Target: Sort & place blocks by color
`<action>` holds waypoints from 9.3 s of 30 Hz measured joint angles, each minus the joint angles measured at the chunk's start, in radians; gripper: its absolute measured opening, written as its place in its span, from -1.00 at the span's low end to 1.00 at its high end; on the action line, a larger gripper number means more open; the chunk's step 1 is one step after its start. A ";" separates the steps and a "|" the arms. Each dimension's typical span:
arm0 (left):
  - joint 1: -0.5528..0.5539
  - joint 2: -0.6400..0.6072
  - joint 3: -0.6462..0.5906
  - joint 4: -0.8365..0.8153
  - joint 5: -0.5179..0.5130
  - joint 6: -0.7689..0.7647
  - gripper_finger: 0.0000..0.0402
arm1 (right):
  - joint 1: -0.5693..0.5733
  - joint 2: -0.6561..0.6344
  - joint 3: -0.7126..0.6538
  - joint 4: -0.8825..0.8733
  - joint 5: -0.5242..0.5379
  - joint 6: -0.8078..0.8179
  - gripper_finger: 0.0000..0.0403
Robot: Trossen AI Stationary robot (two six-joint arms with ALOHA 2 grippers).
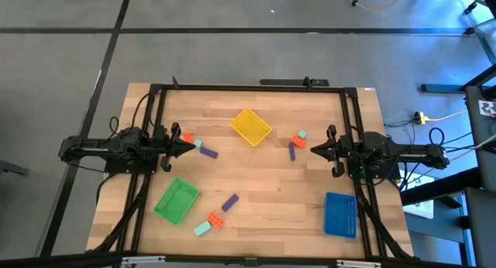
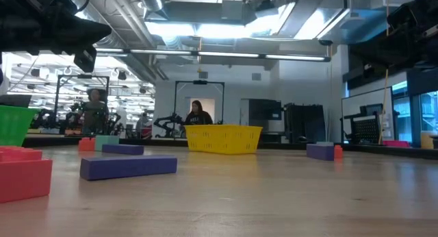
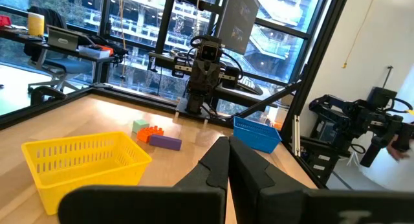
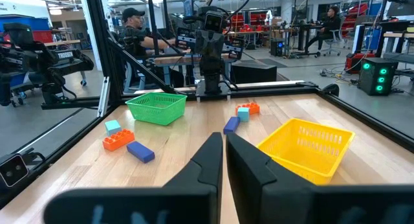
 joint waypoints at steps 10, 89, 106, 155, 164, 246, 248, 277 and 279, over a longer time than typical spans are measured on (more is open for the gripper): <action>0.000 0.000 0.000 0.000 0.000 0.000 -1.00 | 0.000 0.000 0.000 0.000 0.000 0.000 -0.88; 0.169 1.136 0.982 -0.744 0.032 0.036 -0.27 | 0.000 0.000 0.000 0.000 0.000 0.000 -0.88; 0.167 1.319 1.091 -0.883 0.113 0.424 -0.04 | 0.000 0.000 0.000 0.000 0.000 0.000 -0.88; 0.105 1.739 0.989 -0.936 -0.047 0.807 -0.05 | 0.000 0.000 0.000 0.000 0.000 0.000 -0.88; 0.105 1.735 0.960 -0.910 -0.046 0.812 -0.05 | 0.000 0.000 0.000 0.000 0.000 0.000 -0.88; 0.110 1.195 0.760 0.474 0.030 -0.033 -0.76 | 0.000 0.002 0.000 0.000 0.007 0.000 -0.88; 0.110 1.195 0.760 0.478 0.032 -0.034 -0.76 | 0.000 0.002 0.000 0.000 0.008 -0.001 -0.88; 0.154 1.068 0.761 0.343 0.185 0.000 -0.76 | 0.000 0.173 0.162 0.506 0.144 0.311 -0.88; 0.154 1.057 0.761 0.322 0.185 0.001 -0.76 | 0.000 0.277 0.210 0.474 0.167 0.361 -0.88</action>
